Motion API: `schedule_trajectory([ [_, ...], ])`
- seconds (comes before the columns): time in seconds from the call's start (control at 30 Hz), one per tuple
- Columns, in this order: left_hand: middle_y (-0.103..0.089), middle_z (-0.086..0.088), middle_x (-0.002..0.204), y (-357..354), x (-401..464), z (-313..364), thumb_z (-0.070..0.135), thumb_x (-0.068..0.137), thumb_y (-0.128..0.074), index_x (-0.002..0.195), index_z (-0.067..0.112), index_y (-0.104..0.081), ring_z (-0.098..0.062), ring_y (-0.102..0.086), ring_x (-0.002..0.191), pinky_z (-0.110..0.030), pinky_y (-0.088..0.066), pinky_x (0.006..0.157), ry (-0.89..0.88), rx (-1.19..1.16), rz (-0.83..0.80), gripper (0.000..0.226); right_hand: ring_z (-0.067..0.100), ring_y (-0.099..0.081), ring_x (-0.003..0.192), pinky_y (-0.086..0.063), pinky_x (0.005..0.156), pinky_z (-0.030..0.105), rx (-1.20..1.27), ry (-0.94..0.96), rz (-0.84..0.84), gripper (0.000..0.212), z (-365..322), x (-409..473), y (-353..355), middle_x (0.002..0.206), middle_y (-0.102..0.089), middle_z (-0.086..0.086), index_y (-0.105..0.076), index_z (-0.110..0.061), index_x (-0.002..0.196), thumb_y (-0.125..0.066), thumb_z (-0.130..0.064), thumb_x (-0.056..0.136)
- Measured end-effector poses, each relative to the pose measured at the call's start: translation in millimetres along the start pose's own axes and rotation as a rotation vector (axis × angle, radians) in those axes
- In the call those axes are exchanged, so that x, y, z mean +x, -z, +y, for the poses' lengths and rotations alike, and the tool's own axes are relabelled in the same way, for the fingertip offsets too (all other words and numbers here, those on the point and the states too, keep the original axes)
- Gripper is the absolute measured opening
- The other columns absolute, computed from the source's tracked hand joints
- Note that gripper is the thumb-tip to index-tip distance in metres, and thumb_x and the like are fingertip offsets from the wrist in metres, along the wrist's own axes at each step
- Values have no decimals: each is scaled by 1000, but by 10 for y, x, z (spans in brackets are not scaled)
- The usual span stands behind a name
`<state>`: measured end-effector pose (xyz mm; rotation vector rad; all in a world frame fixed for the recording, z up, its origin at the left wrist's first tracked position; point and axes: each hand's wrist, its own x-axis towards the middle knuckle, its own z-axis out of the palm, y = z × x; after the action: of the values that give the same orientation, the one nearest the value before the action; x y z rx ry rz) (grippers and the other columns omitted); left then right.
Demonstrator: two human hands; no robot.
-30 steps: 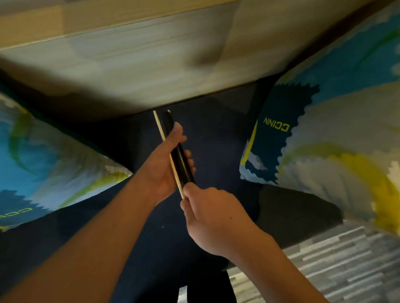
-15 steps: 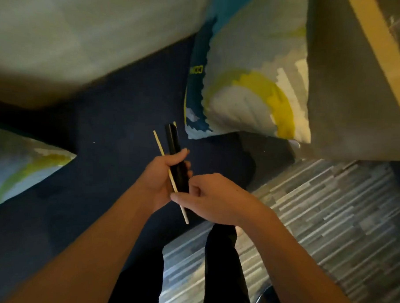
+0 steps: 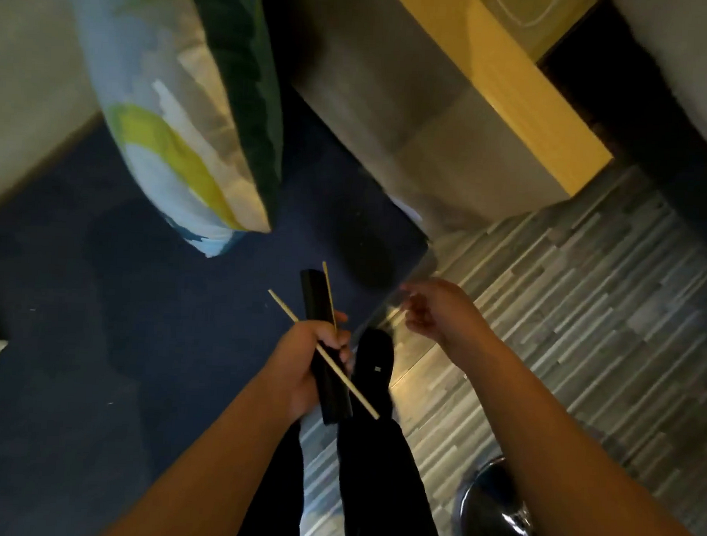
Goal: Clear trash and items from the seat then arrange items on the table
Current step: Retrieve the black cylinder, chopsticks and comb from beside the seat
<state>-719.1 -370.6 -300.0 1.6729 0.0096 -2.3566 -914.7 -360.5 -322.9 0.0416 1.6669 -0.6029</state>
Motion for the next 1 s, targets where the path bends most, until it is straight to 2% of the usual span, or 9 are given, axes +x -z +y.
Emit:
schedule_trajectory([
  [0.13, -40, -5, 68, -239, 236, 202, -5, 63, -39, 97, 12, -48, -19, -41, 53, -31, -39, 58, -45, -11, -2, 38, 10, -52, 54, -49, 52, 23, 374, 5, 51, 5, -134, 291, 17, 64, -61, -1, -65, -17, 96, -59, -18, 97],
  [0.23, -48, -6, 66, -290, 352, 337, -9, 72, -34, 97, 12, -50, -19, -45, 55, -32, -41, 61, -73, 6, 15, 36, 9, -55, 55, -50, 60, 25, 629, 6, 105, 7, -218, 488, -58, 71, -65, 1, -64, -17, 97, -58, -18, 100],
  [0.3, -53, -7, 67, -289, 414, 408, -11, 74, -37, 98, 11, -53, -20, -49, 58, -33, -43, 62, -94, 21, 20, 36, 9, -56, 51, -50, 63, 26, 750, -22, 74, 11, -306, 596, -141, 76, -66, 3, -62, -17, 94, -54, -18, 102],
  [0.43, -59, -10, 68, -257, 525, 494, -11, 74, -42, 101, 9, -56, -20, -55, 58, -34, -47, 61, -81, 27, 13, 36, 10, -51, 58, -49, 63, 24, 893, -72, 72, 15, -493, 837, -293, 77, -60, 4, -57, -16, 87, -56, -20, 101],
  [0.6, -63, -12, 72, -214, 560, 535, -12, 75, -42, 104, 7, -56, -21, -59, 58, -35, -47, 62, -55, 8, 0, 37, 10, -55, 64, -51, 62, 25, 911, -73, 188, 13, -553, 1027, -509, 85, -62, 4, -59, -16, 87, -59, -22, 100],
  [0.73, -63, -11, 71, -194, 586, 576, -12, 75, -42, 105, 7, -55, -20, -58, 57, -35, -47, 63, -42, -17, 3, 38, 9, -54, 60, -50, 57, 24, 931, -73, 250, 11, -545, 1162, -533, 79, -61, 2, -58, -16, 89, -57, -19, 100],
  [0.83, -62, -11, 70, -201, 606, 602, -12, 75, -40, 103, 7, -55, -20, -57, 56, -34, -46, 62, -33, -24, 8, 37, 10, -57, 65, -49, 54, 26, 887, -39, 263, 12, -521, 1222, -578, 84, -62, 2, -59, -15, 108, -51, -21, 102],
  [0.9, -61, -11, 71, -206, 608, 617, -12, 75, -40, 102, 7, -56, -20, -57, 57, -34, -46, 62, -31, -27, 20, 37, 13, -62, 75, -51, 56, 27, 819, -21, 279, 25, -527, 1249, -624, 95, -66, 2, -57, -14, 121, -42, -26, 104],
  [1.0, -61, -12, 72, -223, 605, 630, -12, 75, -41, 101, 7, -57, -21, -57, 57, -34, -46, 61, -37, -36, 29, 36, 14, -62, 80, -54, 68, 28, 784, -14, 251, 27, -551, 1264, -630, 106, -64, 5, -57, -16, 110, -31, -26, 106],
])
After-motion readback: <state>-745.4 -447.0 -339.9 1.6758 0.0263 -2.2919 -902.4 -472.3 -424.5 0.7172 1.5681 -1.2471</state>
